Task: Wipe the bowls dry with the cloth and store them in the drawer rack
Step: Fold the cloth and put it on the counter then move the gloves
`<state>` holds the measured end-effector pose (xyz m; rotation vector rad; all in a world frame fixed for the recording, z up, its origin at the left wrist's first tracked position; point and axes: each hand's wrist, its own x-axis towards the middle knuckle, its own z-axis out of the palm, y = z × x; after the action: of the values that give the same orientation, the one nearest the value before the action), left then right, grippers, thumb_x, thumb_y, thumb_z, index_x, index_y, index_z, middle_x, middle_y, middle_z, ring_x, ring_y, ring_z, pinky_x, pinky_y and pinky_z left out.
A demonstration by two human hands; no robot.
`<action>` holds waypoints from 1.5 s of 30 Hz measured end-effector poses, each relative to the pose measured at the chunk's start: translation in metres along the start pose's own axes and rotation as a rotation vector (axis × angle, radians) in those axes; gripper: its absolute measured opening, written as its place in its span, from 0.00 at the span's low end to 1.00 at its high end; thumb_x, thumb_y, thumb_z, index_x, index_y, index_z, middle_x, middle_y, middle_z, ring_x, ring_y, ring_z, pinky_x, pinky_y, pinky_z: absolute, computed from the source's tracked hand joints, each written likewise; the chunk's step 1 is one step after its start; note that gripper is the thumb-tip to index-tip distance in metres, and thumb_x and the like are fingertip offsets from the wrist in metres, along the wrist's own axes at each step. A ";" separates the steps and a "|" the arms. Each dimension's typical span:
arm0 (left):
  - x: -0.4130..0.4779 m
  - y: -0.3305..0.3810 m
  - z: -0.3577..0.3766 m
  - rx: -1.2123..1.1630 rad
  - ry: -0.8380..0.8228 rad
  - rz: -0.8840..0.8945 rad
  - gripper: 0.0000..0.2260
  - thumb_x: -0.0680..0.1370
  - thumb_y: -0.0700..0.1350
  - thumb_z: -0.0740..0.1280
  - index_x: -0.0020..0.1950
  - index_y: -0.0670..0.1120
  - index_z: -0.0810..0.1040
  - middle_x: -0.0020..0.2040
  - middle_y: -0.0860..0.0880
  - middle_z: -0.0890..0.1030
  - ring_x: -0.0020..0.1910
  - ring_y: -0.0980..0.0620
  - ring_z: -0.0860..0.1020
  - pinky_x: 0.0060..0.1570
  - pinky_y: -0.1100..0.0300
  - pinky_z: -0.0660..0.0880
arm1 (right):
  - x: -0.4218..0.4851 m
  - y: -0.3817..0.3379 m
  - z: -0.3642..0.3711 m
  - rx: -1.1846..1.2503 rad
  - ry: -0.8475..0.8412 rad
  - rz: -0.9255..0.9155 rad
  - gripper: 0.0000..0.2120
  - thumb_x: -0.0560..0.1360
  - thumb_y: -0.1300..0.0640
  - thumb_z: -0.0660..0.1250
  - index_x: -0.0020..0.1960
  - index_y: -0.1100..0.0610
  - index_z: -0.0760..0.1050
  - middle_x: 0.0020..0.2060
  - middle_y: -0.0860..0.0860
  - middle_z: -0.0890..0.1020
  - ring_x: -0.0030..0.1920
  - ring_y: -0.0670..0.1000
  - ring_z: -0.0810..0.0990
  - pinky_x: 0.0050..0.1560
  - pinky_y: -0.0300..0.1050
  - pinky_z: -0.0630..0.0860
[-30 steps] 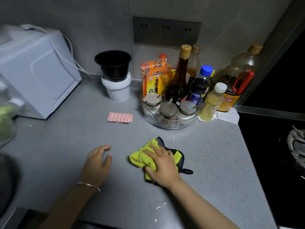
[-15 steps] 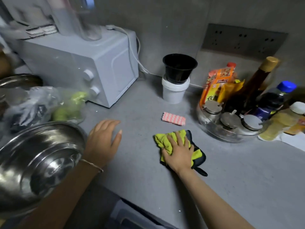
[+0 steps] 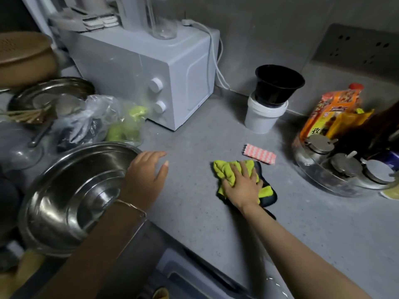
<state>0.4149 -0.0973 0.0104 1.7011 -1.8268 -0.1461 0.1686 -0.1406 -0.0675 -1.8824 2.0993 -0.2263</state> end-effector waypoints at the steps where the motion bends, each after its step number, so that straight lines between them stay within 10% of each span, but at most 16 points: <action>1: 0.000 -0.003 -0.002 -0.027 0.003 -0.026 0.22 0.76 0.53 0.55 0.55 0.39 0.80 0.51 0.43 0.82 0.52 0.42 0.77 0.55 0.52 0.72 | 0.006 -0.021 0.006 0.012 -0.006 -0.036 0.29 0.76 0.41 0.59 0.75 0.42 0.57 0.77 0.45 0.53 0.76 0.60 0.48 0.71 0.64 0.50; 6: -0.010 -0.015 -0.002 -0.078 -0.001 -0.109 0.24 0.75 0.54 0.54 0.57 0.39 0.79 0.51 0.41 0.81 0.55 0.40 0.76 0.58 0.49 0.72 | -0.017 -0.100 0.045 -0.029 -0.092 -0.270 0.29 0.75 0.38 0.57 0.74 0.43 0.59 0.77 0.50 0.52 0.75 0.64 0.48 0.69 0.68 0.48; 11: -0.023 -0.013 -0.002 -0.059 -0.094 -0.172 0.27 0.74 0.57 0.51 0.63 0.42 0.76 0.64 0.44 0.77 0.69 0.42 0.67 0.68 0.52 0.62 | -0.063 -0.051 0.049 -0.147 0.034 -0.441 0.28 0.69 0.33 0.55 0.64 0.44 0.75 0.69 0.52 0.72 0.66 0.66 0.71 0.58 0.69 0.70; 19: -0.055 -0.006 -0.010 -0.068 -0.106 -0.228 0.26 0.76 0.54 0.52 0.65 0.42 0.75 0.66 0.43 0.75 0.71 0.41 0.66 0.71 0.48 0.61 | -0.097 -0.053 0.037 -0.004 -0.021 -0.119 0.39 0.66 0.25 0.40 0.73 0.38 0.59 0.77 0.47 0.50 0.75 0.64 0.45 0.68 0.69 0.47; 25: -0.074 0.005 -0.012 -0.074 -0.020 -0.220 0.27 0.75 0.54 0.51 0.66 0.41 0.74 0.69 0.42 0.72 0.71 0.41 0.64 0.71 0.47 0.60 | -0.118 -0.092 0.054 -0.151 -0.019 -0.279 0.29 0.69 0.32 0.51 0.62 0.41 0.76 0.68 0.52 0.73 0.66 0.67 0.71 0.57 0.71 0.68; 45: -0.097 0.120 0.049 -0.274 0.020 0.083 0.15 0.77 0.45 0.57 0.59 0.41 0.77 0.62 0.44 0.77 0.67 0.46 0.69 0.68 0.56 0.63 | -0.155 0.200 -0.037 0.088 0.365 0.018 0.24 0.72 0.42 0.64 0.55 0.62 0.78 0.56 0.60 0.80 0.52 0.65 0.78 0.51 0.56 0.74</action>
<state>0.2840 -0.0041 -0.0061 1.4310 -1.7690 -0.3280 -0.0178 0.0338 -0.0774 -1.8823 2.2873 -0.6932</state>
